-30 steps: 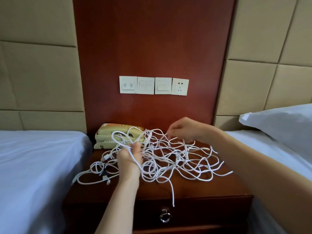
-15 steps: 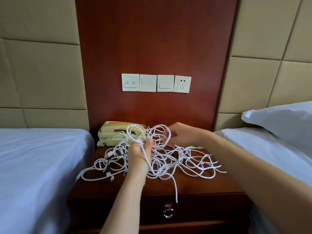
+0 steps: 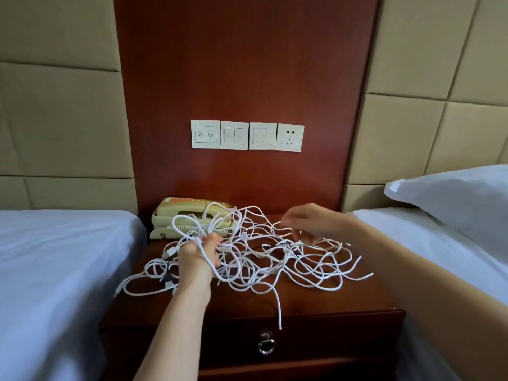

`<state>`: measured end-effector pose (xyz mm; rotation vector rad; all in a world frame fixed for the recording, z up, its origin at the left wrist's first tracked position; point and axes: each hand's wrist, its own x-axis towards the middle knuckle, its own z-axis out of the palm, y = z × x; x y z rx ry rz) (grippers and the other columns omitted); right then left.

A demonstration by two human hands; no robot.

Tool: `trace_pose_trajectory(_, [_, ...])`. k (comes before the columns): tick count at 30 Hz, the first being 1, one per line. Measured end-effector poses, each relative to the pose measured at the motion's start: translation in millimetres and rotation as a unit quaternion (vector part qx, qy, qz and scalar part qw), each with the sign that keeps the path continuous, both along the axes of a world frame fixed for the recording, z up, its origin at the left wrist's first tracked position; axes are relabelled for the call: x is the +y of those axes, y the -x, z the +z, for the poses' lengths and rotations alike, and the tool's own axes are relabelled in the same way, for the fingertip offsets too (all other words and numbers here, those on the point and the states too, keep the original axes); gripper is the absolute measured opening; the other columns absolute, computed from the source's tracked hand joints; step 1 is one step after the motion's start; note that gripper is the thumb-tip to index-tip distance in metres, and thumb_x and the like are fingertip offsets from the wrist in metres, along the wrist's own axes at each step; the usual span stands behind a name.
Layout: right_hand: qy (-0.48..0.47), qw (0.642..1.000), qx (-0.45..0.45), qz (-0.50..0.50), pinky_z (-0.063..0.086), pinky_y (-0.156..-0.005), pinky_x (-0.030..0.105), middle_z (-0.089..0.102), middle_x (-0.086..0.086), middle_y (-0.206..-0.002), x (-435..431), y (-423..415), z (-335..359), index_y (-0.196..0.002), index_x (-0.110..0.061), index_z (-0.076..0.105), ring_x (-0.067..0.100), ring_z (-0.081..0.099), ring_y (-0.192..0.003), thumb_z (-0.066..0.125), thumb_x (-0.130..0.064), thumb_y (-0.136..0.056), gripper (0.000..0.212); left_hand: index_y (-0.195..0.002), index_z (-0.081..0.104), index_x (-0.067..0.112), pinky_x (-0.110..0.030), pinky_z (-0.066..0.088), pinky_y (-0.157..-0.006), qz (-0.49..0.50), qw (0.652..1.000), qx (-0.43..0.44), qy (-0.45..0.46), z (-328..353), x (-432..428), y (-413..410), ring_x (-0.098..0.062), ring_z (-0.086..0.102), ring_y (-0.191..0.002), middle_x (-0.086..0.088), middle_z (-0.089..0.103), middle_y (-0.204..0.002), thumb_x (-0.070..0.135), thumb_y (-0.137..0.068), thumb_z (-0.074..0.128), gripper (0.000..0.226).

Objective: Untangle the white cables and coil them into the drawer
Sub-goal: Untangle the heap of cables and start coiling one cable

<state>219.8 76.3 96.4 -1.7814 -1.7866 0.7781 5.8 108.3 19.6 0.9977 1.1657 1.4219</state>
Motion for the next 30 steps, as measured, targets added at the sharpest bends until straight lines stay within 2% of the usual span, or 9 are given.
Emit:
trace_pose_trajectory(5, [-0.027,0.985,0.167,0.012,0.044,-0.046,0.02,0.059,0.006,-0.074,-25,39,-26,-0.121,-0.016,0.049,0.014,0.052,-0.052,0.039,-0.029,-0.101,0.026,-0.072,0.065,0.007,-0.019,0.036,-0.042,-0.038,0.996,0.073,-0.029,2,-2,-25,-0.003,0.036,-0.029,0.0,0.045,-0.05,0.016,-0.092,0.055,0.024])
trace_pose_trajectory(9, [-0.127,0.946,0.295,-0.046,0.037,-0.041,0.022,0.062,0.005,-0.085,-50,45,-48,-0.112,-0.013,0.056,0.013,0.047,-0.043,0.034,-0.032,-0.102,0.031,-0.077,0.065,0.013,-0.021,0.035,-0.048,-0.06,0.966,0.238,-0.087,-1,-9,-47,-0.012,0.048,-0.053,0.001,0.052,-0.06,0.023,-0.093,0.053,0.023])
trace_pose_trajectory(12, [-0.098,0.902,0.412,-0.086,0.037,-0.038,0.019,0.064,0.008,-0.082,-55,35,-57,-0.104,-0.008,0.058,0.012,0.046,-0.039,0.04,-0.026,-0.101,0.025,-0.09,0.063,0.01,-0.025,0.037,-0.059,-0.07,0.946,0.286,-0.134,-5,-19,-57,-0.019,0.055,-0.071,-0.001,0.057,-0.072,0.025,-0.096,0.047,0.022])
trace_pose_trajectory(15, [-0.098,0.85,0.501,-0.129,0.045,-0.045,0.02,0.065,0.011,-0.071,-54,20,-58,-0.088,-0.002,0.058,0.012,0.053,-0.043,0.042,-0.006,-0.098,0.019,-0.098,0.055,0.009,-0.027,0.037,-0.066,-0.117,0.932,0.312,-0.144,-4,-24,-64,-0.012,0.051,-0.073,0.002,0.055,-0.08,0.027,-0.099,0.041,0.023])
trace_pose_trajectory(18, [-0.116,0.796,0.574,-0.155,0.056,-0.063,0.023,0.065,0.015,-0.081,-52,5,-63,-0.093,0.005,0.057,0.02,0.07,-0.07,0.043,-0.002,-0.097,0.016,-0.129,0.046,0.01,-0.027,0.037,-0.091,-0.164,0.928,0.307,-0.13,-3,-26,-66,-0.013,0.05,-0.106,0.001,0.053,-0.116,0.026,-0.1,0.037,0.034])
trace_pose_trajectory(21, [-0.134,0.797,0.564,-0.169,0.055,-0.077,0.027,0.063,0.016,-0.107,-53,1,-69,-0.116,0.0,0.049,0.023,0.068,-0.094,0.042,-0.006,-0.098,0.02,-0.142,0.033,0.011,-0.031,0.031,-0.105,-0.193,0.934,0.282,-0.104,-2,-26,-64,-0.023,0.038,-0.133,-0.006,0.038,-0.145,0.018,-0.101,0.032,0.042])
trace_pose_trajectory(23, [-0.157,0.84,0.48,-0.199,0.052,-0.066,0.023,0.064,0.011,-0.094,-53,5,-70,-0.105,-0.005,0.054,0.016,0.069,-0.077,0.043,-0.005,-0.096,0.015,-0.143,0.032,0.011,-0.034,0.029,-0.11,-0.196,0.936,0.275,-0.095,-1,-27,-62,-0.027,0.037,-0.134,-0.009,0.037,-0.147,0.014,-0.1,0.031,0.043])
trace_pose_trajectory(26, [-0.221,0.885,0.356,-0.205,0.037,-0.045,0.021,0.051,0.004,-0.067,-58,18,-68,-0.083,-0.011,0.053,0.008,0.051,-0.044,0.045,-0.003,-0.092,0.015,-0.142,0.035,0.011,-0.028,0.024,-0.107,-0.194,0.937,0.27,-0.108,0,-29,-60,-0.022,0.033,-0.136,-0.007,0.036,-0.147,0.012,-0.1,0.031,0.042])
trace_pose_trajectory(30, [-0.278,0.895,0.329,-0.119,0.041,-0.047,0.023,0.053,0.007,-0.068,-65,39,-57,-0.082,-0.006,0.055,0.011,0.052,-0.049,0.046,0.001,-0.09,0.013,-0.137,0.04,0.01,-0.024,0.027,-0.099,-0.179,0.935,0.286,-0.114,-1,-30,-58,-0.019,0.039,-0.131,-0.004,0.043,-0.14,0.022,-0.102,0.033,0.038])
